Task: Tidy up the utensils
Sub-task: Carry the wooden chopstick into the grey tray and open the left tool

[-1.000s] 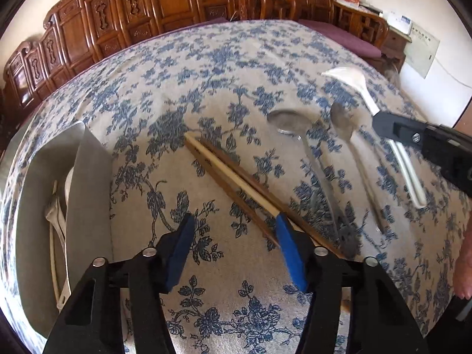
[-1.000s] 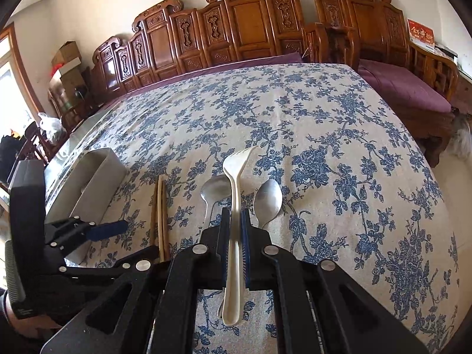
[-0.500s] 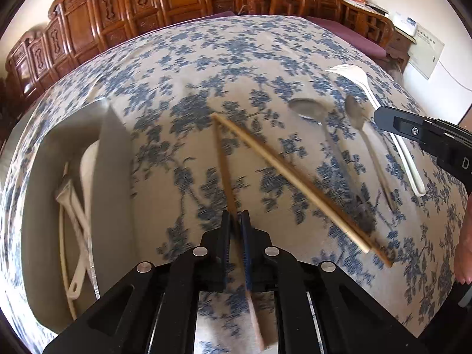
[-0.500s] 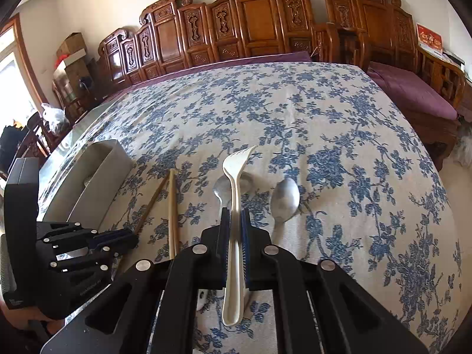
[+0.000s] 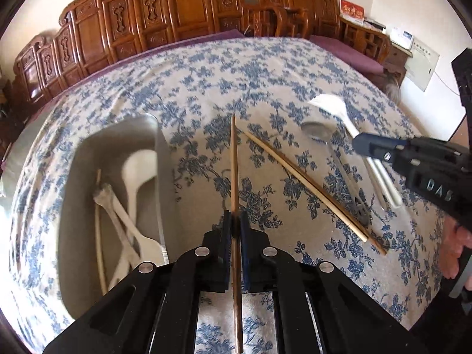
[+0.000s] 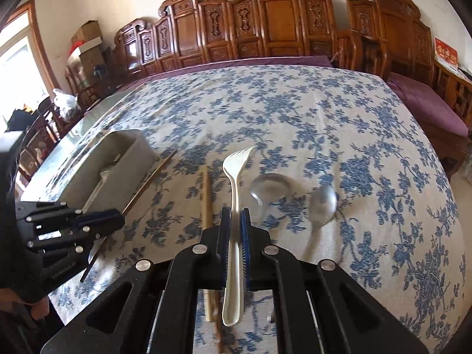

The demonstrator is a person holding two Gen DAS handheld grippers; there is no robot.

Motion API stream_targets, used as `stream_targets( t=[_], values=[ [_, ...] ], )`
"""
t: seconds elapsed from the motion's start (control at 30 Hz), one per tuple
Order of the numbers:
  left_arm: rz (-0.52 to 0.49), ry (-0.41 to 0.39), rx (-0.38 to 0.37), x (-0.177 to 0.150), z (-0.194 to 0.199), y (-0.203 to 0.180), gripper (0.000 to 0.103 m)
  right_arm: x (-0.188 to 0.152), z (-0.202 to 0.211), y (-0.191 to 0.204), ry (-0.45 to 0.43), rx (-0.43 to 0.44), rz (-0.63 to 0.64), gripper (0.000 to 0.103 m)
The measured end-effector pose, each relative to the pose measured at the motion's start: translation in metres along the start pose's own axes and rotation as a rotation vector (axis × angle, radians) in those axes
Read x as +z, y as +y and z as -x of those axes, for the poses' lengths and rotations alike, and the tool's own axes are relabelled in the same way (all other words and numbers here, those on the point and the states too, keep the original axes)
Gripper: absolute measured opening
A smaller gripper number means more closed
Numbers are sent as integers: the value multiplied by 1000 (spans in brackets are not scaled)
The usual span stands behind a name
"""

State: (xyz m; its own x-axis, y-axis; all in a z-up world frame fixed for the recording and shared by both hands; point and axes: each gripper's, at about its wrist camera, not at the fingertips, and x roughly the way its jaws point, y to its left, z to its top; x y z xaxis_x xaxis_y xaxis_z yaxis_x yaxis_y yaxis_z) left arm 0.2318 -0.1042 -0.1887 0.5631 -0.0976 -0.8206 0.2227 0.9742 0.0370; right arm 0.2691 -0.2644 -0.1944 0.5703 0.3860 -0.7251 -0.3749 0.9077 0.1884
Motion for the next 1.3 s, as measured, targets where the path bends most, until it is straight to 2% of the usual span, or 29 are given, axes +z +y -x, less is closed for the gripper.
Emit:
stream_targets(
  t=[0.43, 0.83, 1.13, 1.3],
  values=[
    [17, -82, 1, 9, 43, 29, 5, 3, 6, 38, -20, 52, 78, 9],
    [10, -102, 9, 15, 48, 63, 5, 2, 6, 41, -22, 49, 93, 9],
    [-13, -41, 70, 17, 21, 98, 5, 1, 2, 42, -14, 38, 110, 9],
    [-38, 6, 75, 13, 0, 103, 5, 1, 0, 45, -12, 30, 123, 9]
  ],
)
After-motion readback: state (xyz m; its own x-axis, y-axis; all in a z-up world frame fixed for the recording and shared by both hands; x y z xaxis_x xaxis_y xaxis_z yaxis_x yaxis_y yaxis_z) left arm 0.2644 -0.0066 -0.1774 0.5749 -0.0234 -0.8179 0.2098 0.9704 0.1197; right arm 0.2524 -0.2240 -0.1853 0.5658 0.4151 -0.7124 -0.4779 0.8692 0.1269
